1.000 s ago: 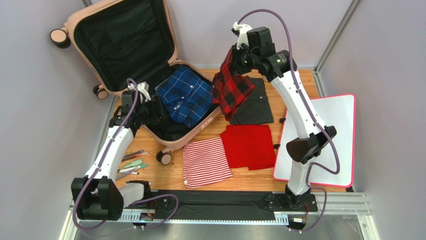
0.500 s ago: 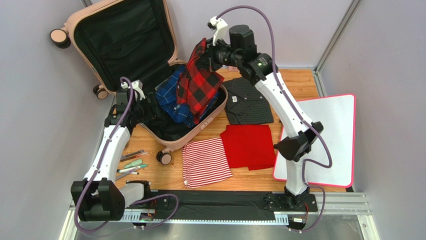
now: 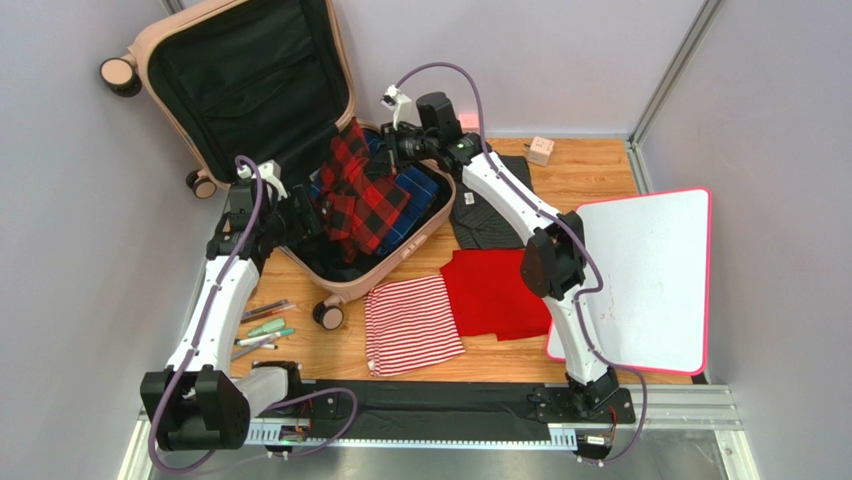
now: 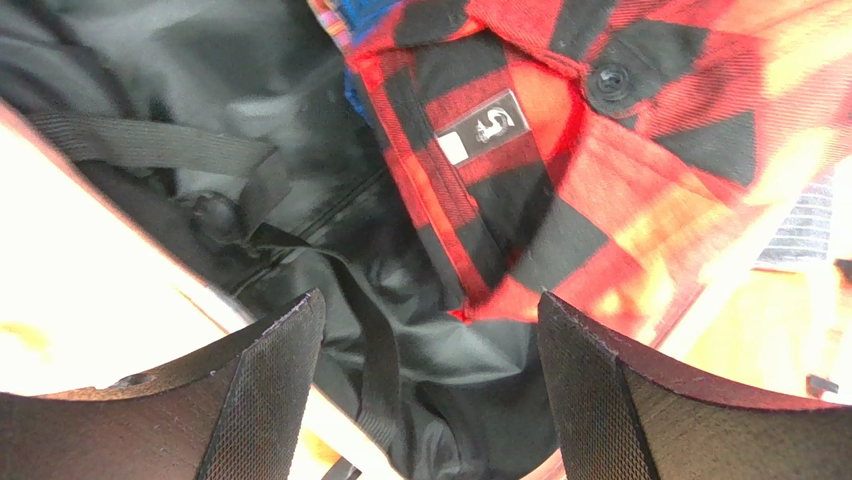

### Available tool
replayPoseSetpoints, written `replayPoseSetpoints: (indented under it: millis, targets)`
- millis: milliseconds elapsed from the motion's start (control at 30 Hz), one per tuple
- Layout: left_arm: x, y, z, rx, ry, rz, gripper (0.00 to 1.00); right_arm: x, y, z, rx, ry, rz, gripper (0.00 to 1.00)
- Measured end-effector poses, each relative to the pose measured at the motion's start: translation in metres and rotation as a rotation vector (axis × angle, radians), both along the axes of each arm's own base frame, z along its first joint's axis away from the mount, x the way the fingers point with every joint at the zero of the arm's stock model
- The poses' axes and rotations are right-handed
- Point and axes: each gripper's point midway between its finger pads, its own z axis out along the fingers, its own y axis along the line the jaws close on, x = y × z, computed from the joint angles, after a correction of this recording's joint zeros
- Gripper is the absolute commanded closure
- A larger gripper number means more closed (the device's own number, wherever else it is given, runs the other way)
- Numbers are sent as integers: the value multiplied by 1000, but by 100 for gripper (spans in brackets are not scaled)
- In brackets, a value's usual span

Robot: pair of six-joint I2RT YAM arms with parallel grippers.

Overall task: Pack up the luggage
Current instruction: Place the clothes in the luggage.

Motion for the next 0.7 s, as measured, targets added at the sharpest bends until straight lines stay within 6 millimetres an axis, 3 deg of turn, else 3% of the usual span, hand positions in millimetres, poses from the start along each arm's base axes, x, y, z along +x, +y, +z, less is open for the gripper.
replayPoseSetpoints:
  millis: [133, 267, 500, 700]
  targets:
    - [3, -10, -7, -53, -14, -29, 16, 14, -17, -21, -31, 38, -38, 100]
    - [8, -24, -21, -123, 3, -75, 16, 22, -27, -21, -42, 34, -78, 100]
    - [32, -39, -46, -220, 50, -105, 18, 6, -41, -17, -131, 56, -165, 100]
    - [49, -49, -65, -273, 94, -104, 19, -16, -72, -11, -220, 87, -271, 99]
